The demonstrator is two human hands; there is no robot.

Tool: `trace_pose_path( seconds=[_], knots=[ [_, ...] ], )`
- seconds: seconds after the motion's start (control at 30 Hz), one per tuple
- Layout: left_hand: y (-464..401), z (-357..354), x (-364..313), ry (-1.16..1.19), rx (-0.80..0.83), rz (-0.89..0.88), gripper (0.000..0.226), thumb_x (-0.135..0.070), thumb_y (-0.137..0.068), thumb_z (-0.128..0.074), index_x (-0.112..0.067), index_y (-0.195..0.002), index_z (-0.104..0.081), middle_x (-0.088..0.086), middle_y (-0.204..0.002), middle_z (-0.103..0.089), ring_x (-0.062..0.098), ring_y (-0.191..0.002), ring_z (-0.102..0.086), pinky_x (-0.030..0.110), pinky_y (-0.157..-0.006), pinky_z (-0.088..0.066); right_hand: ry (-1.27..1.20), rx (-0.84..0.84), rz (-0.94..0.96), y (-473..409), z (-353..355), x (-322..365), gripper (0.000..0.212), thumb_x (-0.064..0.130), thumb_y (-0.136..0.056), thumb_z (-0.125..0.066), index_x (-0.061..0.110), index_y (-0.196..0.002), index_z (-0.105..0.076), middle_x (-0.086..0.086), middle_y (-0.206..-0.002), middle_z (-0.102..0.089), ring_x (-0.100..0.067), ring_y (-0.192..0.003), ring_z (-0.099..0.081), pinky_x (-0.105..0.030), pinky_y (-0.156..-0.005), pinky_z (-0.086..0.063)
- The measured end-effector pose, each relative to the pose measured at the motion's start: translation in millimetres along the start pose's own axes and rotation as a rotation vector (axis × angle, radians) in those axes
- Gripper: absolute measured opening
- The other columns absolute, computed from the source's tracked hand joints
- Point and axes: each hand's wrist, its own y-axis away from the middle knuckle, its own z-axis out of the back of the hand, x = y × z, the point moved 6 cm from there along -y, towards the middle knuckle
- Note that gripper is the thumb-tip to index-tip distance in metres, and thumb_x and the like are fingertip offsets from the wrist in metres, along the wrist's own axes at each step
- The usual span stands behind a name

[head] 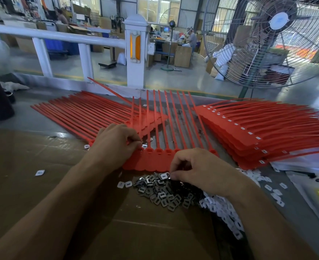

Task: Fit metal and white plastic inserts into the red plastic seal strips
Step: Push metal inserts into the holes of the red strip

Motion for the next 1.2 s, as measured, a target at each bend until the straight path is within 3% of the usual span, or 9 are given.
trace_pose_path(
  seconds=[0.2, 0.27, 0.4, 0.5, 0.63, 0.77, 1.0, 1.13, 1.2],
  knots=[
    [3, -1, -8, 0.049, 0.017, -0.046, 0.005, -0.038, -0.092, -0.068, -0.042, -0.095, -0.07, -0.027, -0.095, -0.054, 0.008, -0.105, -0.049, 0.048, -0.103, -0.043, -0.183, -0.12, 0.024, -4, 4, 2, 0.009, 0.032, -0.093, -0.076, 0.034, -0.087, -0.069, 0.014, -0.086, -0.073, -0.002, -0.077, -0.069, -0.016, -0.068, -0.052],
    [2, -1, -6, 0.035, 0.024, -0.052, 0.006, -0.039, -0.092, -0.068, -0.04, -0.097, -0.071, -0.024, -0.097, -0.056, 0.01, -0.106, -0.049, 0.049, -0.103, -0.042, -0.227, -0.21, 0.025, -5, 5, 3, 0.01, 0.029, -0.093, -0.075, 0.034, -0.086, -0.071, 0.014, -0.085, -0.072, -0.002, -0.077, -0.067, -0.012, -0.066, -0.05],
    [-1, 0, 3, -0.027, 0.068, 0.006, 0.008, -0.043, -0.091, -0.069, -0.042, -0.099, -0.071, -0.017, -0.111, -0.054, 0.014, -0.119, -0.045, 0.049, -0.109, -0.036, -0.31, -0.314, -0.045, -10, 7, -1, 0.01, 0.029, -0.096, -0.073, 0.033, -0.086, -0.072, 0.02, -0.081, -0.071, 0.005, -0.074, -0.065, -0.016, -0.069, -0.045],
    [-2, -1, 9, -0.036, 0.124, 0.024, 0.007, -0.044, -0.09, -0.069, -0.046, -0.096, -0.07, -0.018, -0.117, -0.047, 0.014, -0.125, -0.04, 0.049, -0.113, -0.031, -0.308, -0.326, -0.08, -18, 6, 4, 0.012, 0.029, -0.098, -0.069, 0.032, -0.087, -0.072, 0.023, -0.075, -0.068, 0.01, -0.071, -0.061, -0.016, -0.066, -0.041],
    [-3, -2, 13, -0.015, 0.159, 0.037, 0.009, -0.043, -0.089, -0.071, -0.05, -0.092, -0.067, -0.019, -0.124, -0.045, 0.014, -0.129, -0.038, 0.048, -0.114, -0.027, -0.267, -0.331, -0.103, -35, 4, 19, 0.012, 0.032, -0.1, -0.067, 0.031, -0.088, -0.071, 0.017, -0.091, -0.069, 0.004, -0.084, -0.061, -0.019, -0.069, -0.04],
    [-4, -5, 13, -0.002, 0.2, 0.029, 0.016, -0.041, -0.088, -0.072, -0.052, -0.087, -0.061, -0.02, -0.124, -0.043, 0.013, -0.13, -0.037, 0.049, -0.115, -0.027, -0.188, -0.315, -0.149, -55, -2, 27, 0.014, 0.028, -0.101, -0.065, 0.026, -0.089, -0.073, 0.011, -0.083, -0.069, -0.003, -0.07, -0.06, -0.022, -0.058, -0.04],
    [-2, -12, 12, 0.006, 0.225, 0.016, 0.025, -0.039, -0.092, -0.069, -0.055, -0.108, -0.061, -0.015, -0.144, -0.042, 0.015, -0.138, -0.029, 0.047, -0.114, -0.016, -0.113, -0.274, -0.171, -69, -19, 28, 0.009, 0.027, -0.098, -0.069, 0.025, -0.098, -0.078, 0.007, -0.097, -0.07, -0.01, -0.09, -0.064, -0.024, -0.068, -0.046],
    [-2, -14, 11, 0.002, 0.25, 0.027, 0.027, -0.038, -0.093, -0.067, -0.057, -0.11, -0.06, -0.015, -0.148, -0.04, 0.017, -0.141, -0.025, 0.048, -0.116, -0.013, -0.107, -0.278, -0.169, -66, -20, 29, 0.009, 0.025, -0.097, -0.07, 0.022, -0.095, -0.078, 0.006, -0.093, -0.071, -0.01, -0.087, -0.065, -0.028, -0.074, -0.054],
    [-2, -14, 11, -0.004, 0.259, 0.033, 0.028, -0.038, -0.094, -0.066, -0.056, -0.114, -0.061, -0.015, -0.15, -0.039, 0.018, -0.143, -0.024, 0.048, -0.116, -0.011, -0.112, -0.284, -0.171, -67, -20, 29, 0.009, 0.025, -0.098, -0.07, 0.024, -0.092, -0.076, 0.009, -0.089, -0.069, -0.008, -0.084, -0.064, -0.025, -0.069, -0.051]
  ],
)
